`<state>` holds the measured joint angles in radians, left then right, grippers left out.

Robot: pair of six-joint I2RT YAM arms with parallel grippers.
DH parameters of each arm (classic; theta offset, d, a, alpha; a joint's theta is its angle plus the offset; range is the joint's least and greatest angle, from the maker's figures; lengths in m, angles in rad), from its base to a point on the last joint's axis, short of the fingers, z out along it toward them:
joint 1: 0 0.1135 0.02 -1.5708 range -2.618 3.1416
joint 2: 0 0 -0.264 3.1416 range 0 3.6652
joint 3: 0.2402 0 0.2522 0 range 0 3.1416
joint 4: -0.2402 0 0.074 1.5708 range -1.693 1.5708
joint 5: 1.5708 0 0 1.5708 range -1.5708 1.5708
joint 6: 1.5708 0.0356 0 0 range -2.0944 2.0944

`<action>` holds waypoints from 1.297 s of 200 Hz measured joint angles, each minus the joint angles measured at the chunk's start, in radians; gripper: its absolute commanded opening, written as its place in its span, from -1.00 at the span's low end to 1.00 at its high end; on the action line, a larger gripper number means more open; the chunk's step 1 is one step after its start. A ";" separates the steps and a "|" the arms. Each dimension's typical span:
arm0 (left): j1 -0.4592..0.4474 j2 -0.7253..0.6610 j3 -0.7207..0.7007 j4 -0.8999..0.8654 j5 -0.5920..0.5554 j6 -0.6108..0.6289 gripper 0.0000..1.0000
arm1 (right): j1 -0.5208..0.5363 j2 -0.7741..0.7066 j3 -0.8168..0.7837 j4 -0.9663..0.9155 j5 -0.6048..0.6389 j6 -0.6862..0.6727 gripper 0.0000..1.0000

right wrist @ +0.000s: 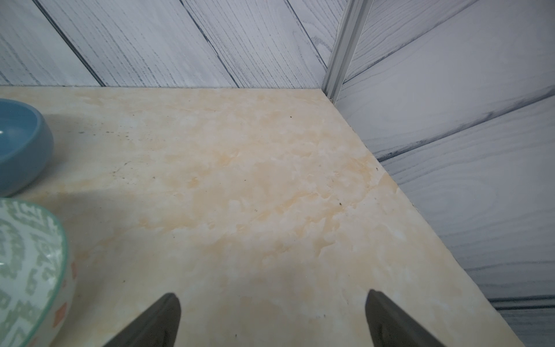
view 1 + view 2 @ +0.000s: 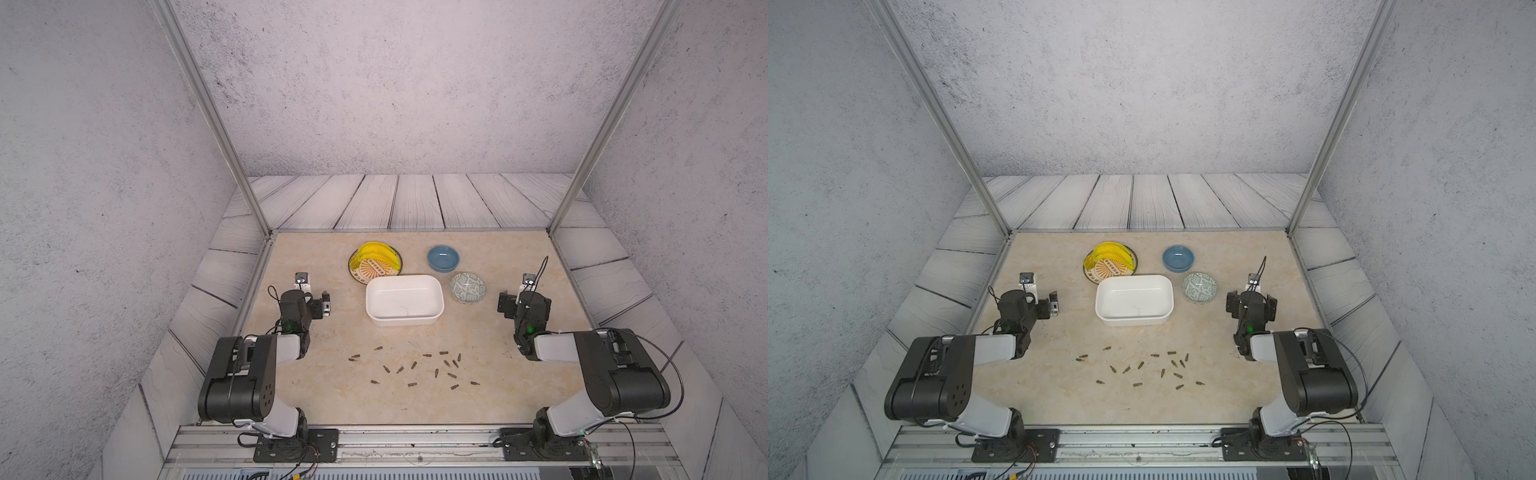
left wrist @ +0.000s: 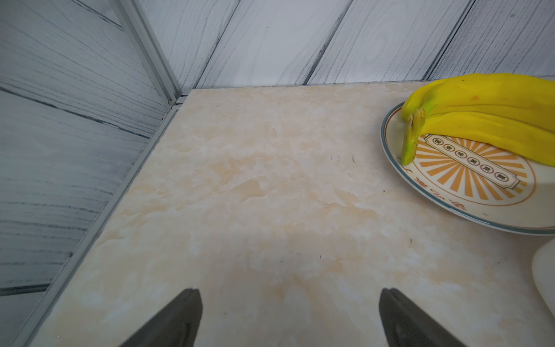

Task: Put the bit on the desktop into the storage box
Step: Pick up the screwdriver bit from the center of the board.

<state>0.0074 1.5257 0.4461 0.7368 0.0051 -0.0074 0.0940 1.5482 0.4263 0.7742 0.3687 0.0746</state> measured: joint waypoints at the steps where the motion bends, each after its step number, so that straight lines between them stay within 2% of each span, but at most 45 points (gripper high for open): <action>1: 0.000 0.000 0.000 0.000 0.000 0.000 0.97 | 0.000 0.000 0.000 0.000 0.000 0.000 1.00; 54: 0.000 0.000 0.002 -0.005 0.019 0.009 0.97 | -0.001 0.000 0.000 0.000 0.000 0.000 0.99; 80: -0.026 -0.053 0.106 -0.214 0.030 0.038 0.99 | -0.002 -0.030 0.016 -0.064 0.000 -0.007 0.86; 96: -0.057 -0.144 0.125 -0.257 0.017 0.046 0.99 | 0.000 -0.108 0.098 -0.252 -0.006 -0.008 0.85; 123: -0.126 -0.301 0.129 -0.334 -0.029 0.019 1.00 | 0.008 -0.215 0.384 -0.603 -0.029 0.041 0.85; 140: -0.180 -0.333 0.171 -0.436 -0.076 0.006 0.99 | 0.030 -0.235 0.571 -0.819 -0.034 0.092 0.85; 163: -0.261 -0.336 0.268 -0.622 -0.142 -0.011 1.00 | 0.116 -0.236 0.713 -1.104 -0.006 0.159 0.82; 187: -0.318 -0.377 0.319 -0.777 -0.183 -0.059 0.96 | 0.259 -0.239 0.749 -1.385 0.035 0.237 0.79; 206: -0.347 -0.442 0.322 -0.880 -0.190 -0.118 0.93 | 0.358 -0.271 0.742 -1.581 0.026 0.323 0.66; 232: -0.410 -0.510 0.331 -1.004 -0.204 -0.187 0.93 | 0.402 -0.410 0.704 -1.742 -0.034 0.431 0.48; 259: -0.496 -0.527 0.350 -1.113 -0.235 -0.220 0.96 | 0.427 -0.551 0.601 -1.797 -0.134 0.533 0.39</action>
<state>-0.4885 0.9989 0.7959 -0.3759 -0.2295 -0.2272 0.5209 0.9974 1.0271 -1.0229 0.2348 0.6079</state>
